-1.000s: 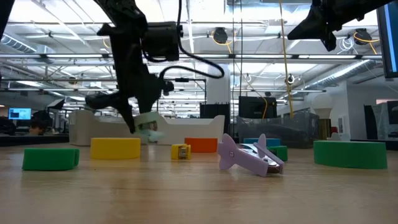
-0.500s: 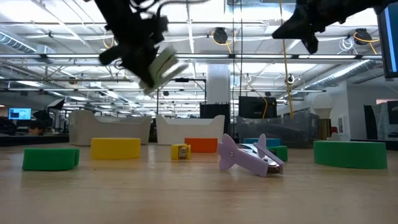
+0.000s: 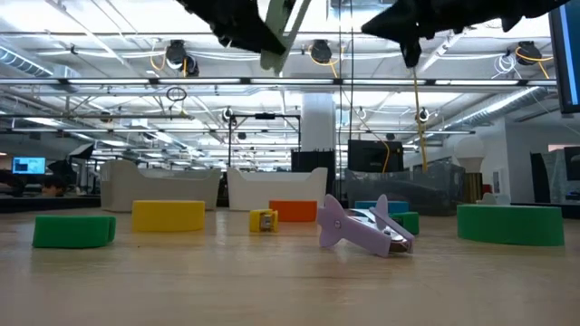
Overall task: Pick and place Stapler, Stapler remover, tape
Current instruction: Put the large light green stapler into the black bin
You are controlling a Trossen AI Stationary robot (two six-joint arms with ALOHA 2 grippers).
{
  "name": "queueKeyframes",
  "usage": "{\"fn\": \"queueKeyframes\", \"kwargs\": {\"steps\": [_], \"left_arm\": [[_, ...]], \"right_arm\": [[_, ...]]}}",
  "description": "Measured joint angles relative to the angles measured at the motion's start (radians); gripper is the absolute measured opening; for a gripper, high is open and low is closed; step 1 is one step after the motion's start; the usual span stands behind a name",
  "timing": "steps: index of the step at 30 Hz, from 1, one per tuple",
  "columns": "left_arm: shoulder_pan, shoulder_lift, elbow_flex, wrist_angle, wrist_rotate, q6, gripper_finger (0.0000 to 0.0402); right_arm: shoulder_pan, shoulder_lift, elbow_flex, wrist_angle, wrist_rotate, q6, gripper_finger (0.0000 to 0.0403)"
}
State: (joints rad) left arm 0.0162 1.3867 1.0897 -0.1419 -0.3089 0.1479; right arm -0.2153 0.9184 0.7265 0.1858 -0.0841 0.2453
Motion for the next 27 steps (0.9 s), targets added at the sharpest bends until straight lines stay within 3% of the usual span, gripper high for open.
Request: {"fn": "queueKeyframes", "kwargs": {"steps": [8, 18, 27], "left_arm": [[-0.001, 0.013, 0.0, 0.158, 0.073, -0.123, 0.0126], [-0.005, 0.073, -0.001, 0.16, 0.074, -0.247, 0.0126], [-0.006, 0.102, -0.002, 0.117, 0.073, -0.352, 0.0126]], "right_arm": [[0.034, 0.053, 0.0, 0.177, -0.014, -0.056, 0.001], [0.082, 0.068, 0.004, 0.285, -0.026, -0.107, 0.0097], [0.126, 0.099, 0.108, 0.218, -0.021, -0.209, 0.0141]]}}
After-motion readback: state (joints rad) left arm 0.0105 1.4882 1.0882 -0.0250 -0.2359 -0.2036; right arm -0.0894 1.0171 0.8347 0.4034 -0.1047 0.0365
